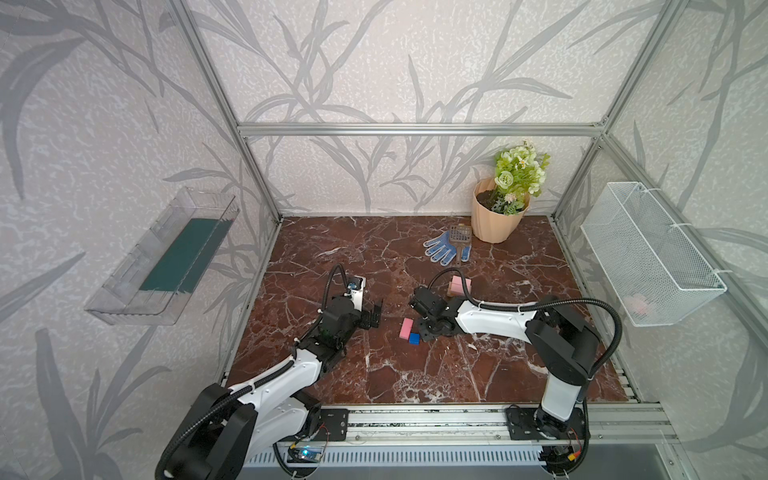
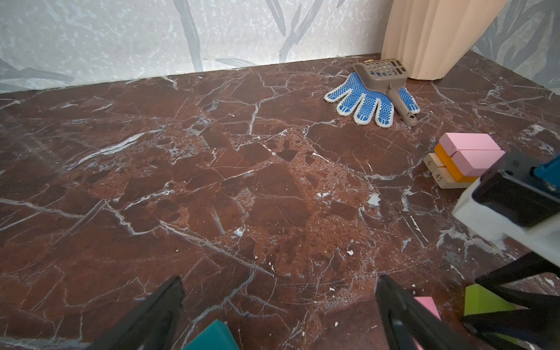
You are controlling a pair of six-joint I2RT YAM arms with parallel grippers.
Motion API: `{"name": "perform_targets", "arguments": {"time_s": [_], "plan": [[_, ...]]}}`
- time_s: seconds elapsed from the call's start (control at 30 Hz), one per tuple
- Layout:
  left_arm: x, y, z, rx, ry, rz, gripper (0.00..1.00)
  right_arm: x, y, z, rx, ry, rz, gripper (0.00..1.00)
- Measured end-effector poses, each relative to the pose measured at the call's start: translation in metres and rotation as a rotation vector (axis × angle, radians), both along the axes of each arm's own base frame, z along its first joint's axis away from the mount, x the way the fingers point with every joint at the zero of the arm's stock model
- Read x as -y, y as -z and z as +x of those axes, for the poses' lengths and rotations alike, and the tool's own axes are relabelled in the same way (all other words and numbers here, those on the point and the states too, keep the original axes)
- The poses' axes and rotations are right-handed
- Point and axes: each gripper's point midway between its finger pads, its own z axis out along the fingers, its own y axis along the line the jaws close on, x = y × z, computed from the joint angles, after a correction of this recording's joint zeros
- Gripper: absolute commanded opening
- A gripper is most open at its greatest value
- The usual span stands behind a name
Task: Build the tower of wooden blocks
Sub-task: 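Move the right gripper to the lime-green block and close on it, then lift the lime-green block and carry it over the stack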
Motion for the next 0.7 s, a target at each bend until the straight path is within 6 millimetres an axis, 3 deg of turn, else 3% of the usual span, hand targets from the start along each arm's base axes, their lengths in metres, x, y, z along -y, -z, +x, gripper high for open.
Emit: {"name": "perform_targets", "arguments": {"time_s": [0.27,0.7], "plan": [[0.001,0.001,0.000,-0.003,0.003,0.001,0.99,-0.006,0.000,-0.008,0.007,0.019,-0.002,0.48],[0.001,0.002,-0.001,-0.007,0.006,0.001,0.99,-0.006,0.000,-0.011,0.009,0.057,-0.008,0.34]]}}
